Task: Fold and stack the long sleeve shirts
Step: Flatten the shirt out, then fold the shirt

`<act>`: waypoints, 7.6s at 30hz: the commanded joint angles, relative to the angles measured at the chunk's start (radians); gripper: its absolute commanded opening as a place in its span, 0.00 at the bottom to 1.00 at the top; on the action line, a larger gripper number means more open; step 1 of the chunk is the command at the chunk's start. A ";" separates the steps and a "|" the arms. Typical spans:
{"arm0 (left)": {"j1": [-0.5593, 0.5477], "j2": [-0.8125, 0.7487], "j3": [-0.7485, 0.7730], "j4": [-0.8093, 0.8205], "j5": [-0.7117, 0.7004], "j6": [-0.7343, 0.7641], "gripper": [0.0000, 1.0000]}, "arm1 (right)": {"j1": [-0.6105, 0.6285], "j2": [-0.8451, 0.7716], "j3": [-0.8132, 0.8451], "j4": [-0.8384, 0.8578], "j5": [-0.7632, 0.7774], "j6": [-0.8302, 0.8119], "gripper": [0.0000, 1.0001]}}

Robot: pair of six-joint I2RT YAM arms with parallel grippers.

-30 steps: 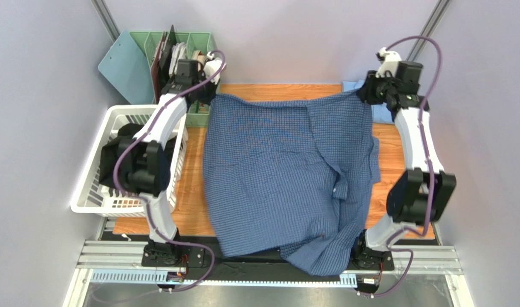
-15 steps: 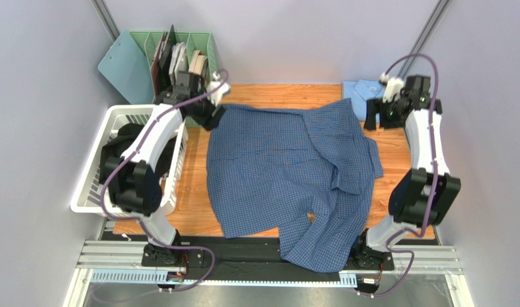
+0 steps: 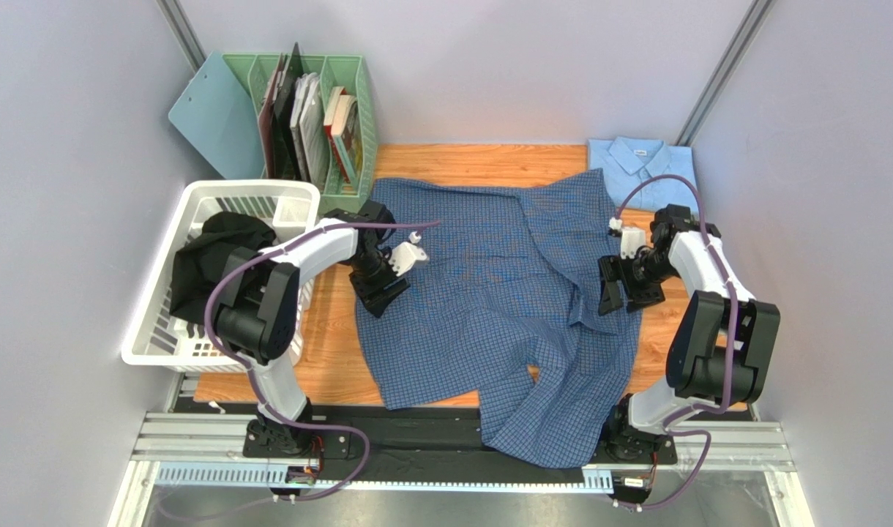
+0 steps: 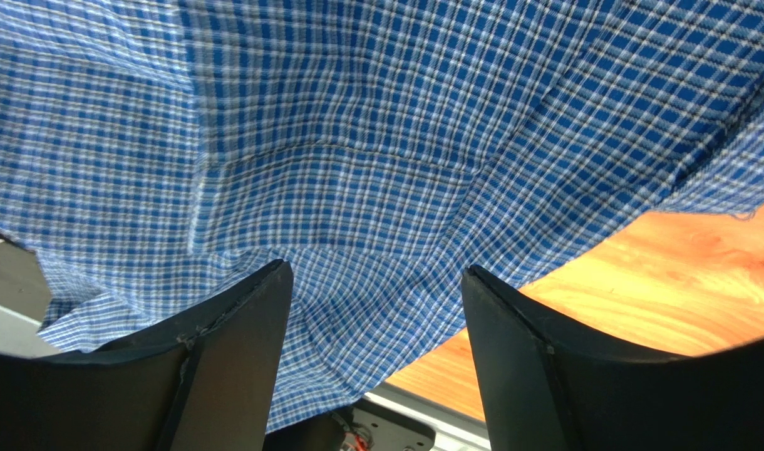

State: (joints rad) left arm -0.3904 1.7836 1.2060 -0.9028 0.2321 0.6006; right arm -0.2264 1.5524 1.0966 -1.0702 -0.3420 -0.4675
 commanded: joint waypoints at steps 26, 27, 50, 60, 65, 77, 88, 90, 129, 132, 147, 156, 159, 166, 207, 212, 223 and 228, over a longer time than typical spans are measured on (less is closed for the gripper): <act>-0.067 -0.090 -0.066 -0.085 -0.008 0.137 0.56 | 0.009 0.169 -0.041 0.124 0.195 -0.085 0.54; -0.067 -0.076 -0.074 -0.078 -0.020 0.136 0.55 | 0.010 0.167 -0.049 0.125 0.204 -0.089 0.54; 0.022 -0.230 0.082 -0.055 0.117 0.122 0.69 | 0.082 -0.138 0.033 -0.073 -0.020 -0.082 0.60; 0.087 -0.219 0.190 0.065 0.254 -0.073 0.71 | 0.189 -0.126 0.016 -0.031 -0.062 0.168 0.75; 0.119 -0.280 0.098 0.188 0.182 -0.185 0.73 | 0.352 -0.127 -0.053 0.084 0.104 0.280 0.76; 0.223 -0.263 0.181 0.263 0.159 -0.249 0.74 | 0.398 0.015 0.072 0.116 0.340 0.302 0.00; 0.237 0.029 0.535 0.425 0.047 -0.219 0.76 | 0.392 0.158 0.745 0.366 0.540 0.173 0.00; 0.237 0.087 0.550 0.548 0.047 -0.226 0.77 | 0.392 0.237 0.845 0.505 0.570 0.144 0.00; 0.186 0.847 1.159 0.266 -0.047 0.749 0.68 | 0.429 0.534 1.022 0.797 0.566 0.013 0.00; 0.186 0.862 1.178 0.181 -0.025 0.829 0.62 | 0.429 0.534 1.019 0.799 0.563 0.023 0.00; 0.128 0.728 1.047 -0.146 0.162 0.920 0.28 | 0.427 0.466 0.929 0.788 0.545 0.017 0.00; 0.162 0.738 1.196 -0.053 0.162 0.605 0.50 | 0.427 0.373 0.832 0.777 0.491 0.036 0.00; 0.163 0.780 1.248 -0.086 0.141 0.613 0.58 | 0.427 0.365 0.826 0.777 0.486 0.036 0.00; 0.170 0.884 1.329 -0.241 0.081 0.614 0.60 | 0.426 0.353 0.822 0.779 0.480 0.039 0.00; 0.176 -0.365 -0.043 0.173 0.269 0.650 0.28 | 0.417 -0.658 0.329 0.061 0.078 0.118 0.00; 0.179 -0.483 -0.163 0.183 0.277 0.578 0.78 | 0.418 -0.807 0.097 -0.027 0.032 0.081 0.00; 0.173 -0.182 -0.030 0.130 0.257 0.465 0.78 | 0.418 -0.782 0.002 0.015 0.044 0.056 0.00; 0.156 -0.087 -0.003 0.116 0.219 0.521 0.64 | 0.418 -0.752 0.032 0.033 0.058 0.059 0.00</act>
State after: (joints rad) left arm -0.2222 1.6592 1.1553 -0.7620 0.4507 1.0843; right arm 0.1886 0.7860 1.0927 -1.0927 -0.2924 -0.3977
